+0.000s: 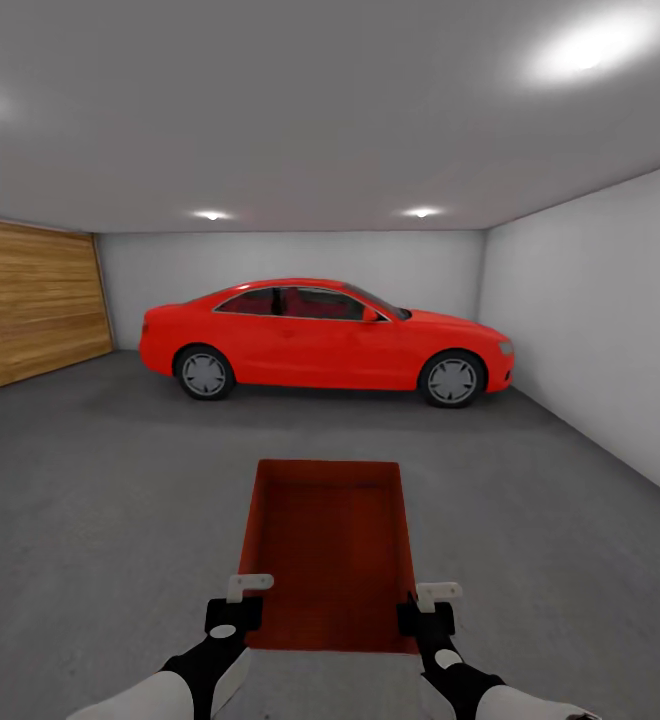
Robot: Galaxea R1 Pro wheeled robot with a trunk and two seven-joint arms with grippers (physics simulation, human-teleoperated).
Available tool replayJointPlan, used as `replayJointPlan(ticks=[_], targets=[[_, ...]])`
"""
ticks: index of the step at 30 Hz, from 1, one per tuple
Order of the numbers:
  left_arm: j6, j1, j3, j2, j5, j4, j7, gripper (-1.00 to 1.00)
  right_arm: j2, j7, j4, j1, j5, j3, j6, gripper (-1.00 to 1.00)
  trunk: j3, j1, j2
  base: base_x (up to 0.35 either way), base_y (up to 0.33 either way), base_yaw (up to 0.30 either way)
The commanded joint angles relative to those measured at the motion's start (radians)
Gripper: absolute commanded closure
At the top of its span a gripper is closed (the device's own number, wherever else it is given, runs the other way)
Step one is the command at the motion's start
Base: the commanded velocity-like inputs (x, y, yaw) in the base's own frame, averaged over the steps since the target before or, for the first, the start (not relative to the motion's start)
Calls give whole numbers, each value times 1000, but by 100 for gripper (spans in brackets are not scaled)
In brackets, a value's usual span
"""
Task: Move the two storage containers from the living room to the garage. In the garage, place one container on the floor and stack the other container on top of it (either order is fine).
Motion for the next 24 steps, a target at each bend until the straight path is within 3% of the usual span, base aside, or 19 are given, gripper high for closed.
replayJointPlan(ticks=[1,24], targets=[[-6,-2,58,0,-6,-2,24,100,3,0,1,-1,2,-16,1,100,-2,1,-1,321,0,0],[-5,-2,58,0,-6,-1,24,100,3,0,1,-1,2,-16,1,100,-2,1,-1,322,0,0]])
